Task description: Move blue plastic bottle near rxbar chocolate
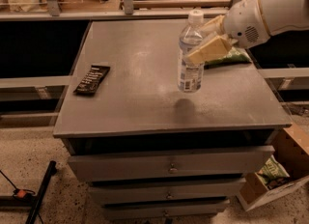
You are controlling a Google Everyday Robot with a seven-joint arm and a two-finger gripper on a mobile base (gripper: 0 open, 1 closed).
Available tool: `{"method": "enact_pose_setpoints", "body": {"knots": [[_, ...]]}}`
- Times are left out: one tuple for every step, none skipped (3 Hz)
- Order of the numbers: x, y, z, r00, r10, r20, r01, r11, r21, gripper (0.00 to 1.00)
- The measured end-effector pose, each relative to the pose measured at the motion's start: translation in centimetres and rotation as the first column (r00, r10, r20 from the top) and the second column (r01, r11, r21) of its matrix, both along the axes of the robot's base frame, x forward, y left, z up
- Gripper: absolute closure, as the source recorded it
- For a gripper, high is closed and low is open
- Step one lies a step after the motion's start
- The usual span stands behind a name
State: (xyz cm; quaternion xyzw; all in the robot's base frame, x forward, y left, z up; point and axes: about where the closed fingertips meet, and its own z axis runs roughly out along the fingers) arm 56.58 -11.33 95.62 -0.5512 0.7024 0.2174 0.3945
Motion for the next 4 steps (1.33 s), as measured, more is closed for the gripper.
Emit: {"method": "enact_pose_setpoints", "body": {"knots": [[1.8,1.9,1.1,0.9998,0.016,0.007,-0.016,1.0,0.016,1.0],[3.1,5.2,0.8,0.999,0.045,0.005,-0.045,0.998,0.053,1.0],[4.1,8.3,0.6,0.9973,0.069,0.024,-0.071,0.994,0.086,1.0],[4.8,11.0,0.2,0.995,0.093,0.035,-0.096,0.99,0.102,1.0]]}}
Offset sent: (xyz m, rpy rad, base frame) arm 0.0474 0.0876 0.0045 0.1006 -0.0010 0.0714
